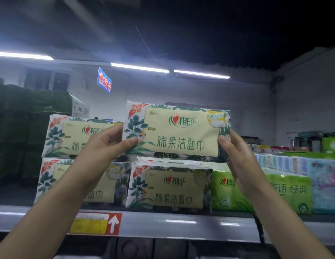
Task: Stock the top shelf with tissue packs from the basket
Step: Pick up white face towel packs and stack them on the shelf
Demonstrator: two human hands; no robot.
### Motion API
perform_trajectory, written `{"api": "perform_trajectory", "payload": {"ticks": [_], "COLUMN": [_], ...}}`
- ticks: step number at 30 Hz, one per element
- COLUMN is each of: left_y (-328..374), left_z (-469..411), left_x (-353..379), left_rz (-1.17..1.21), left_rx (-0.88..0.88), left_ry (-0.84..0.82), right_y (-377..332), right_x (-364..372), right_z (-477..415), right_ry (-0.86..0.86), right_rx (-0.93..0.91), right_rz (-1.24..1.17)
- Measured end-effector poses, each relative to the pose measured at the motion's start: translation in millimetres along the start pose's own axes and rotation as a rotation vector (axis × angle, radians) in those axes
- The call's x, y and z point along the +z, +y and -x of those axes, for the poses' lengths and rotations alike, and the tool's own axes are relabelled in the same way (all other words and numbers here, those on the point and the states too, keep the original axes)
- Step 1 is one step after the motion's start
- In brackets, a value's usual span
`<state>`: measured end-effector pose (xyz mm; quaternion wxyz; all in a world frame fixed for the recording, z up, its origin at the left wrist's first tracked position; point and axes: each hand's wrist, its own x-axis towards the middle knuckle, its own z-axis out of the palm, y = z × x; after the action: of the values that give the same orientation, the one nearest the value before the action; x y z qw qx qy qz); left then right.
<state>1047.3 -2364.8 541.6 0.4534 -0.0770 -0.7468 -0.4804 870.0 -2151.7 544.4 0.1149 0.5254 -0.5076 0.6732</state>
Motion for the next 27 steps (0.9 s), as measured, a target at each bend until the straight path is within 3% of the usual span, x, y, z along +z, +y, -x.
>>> {"api": "perform_trajectory", "payload": {"ticks": [12,18,27], "left_y": [-23.1,-36.1,-52.2], "left_z": [-26.0,-32.1,-42.0], "left_x": [5.0,6.6,14.5], "left_rz": [-0.042,-0.122,-0.192], "left_rx": [0.055,-0.001,0.044], "left_ry": [0.064,0.093,0.229], "right_y": [30.4,37.4,48.6], "right_x": [-6.6,-13.2,-19.2], "right_z": [-26.6,-28.7,-38.8], "right_ry": [0.015,-0.017,-0.103], "right_rx": [0.103,0.102,0.224], "right_rz": [0.032,0.053,0.289]}}
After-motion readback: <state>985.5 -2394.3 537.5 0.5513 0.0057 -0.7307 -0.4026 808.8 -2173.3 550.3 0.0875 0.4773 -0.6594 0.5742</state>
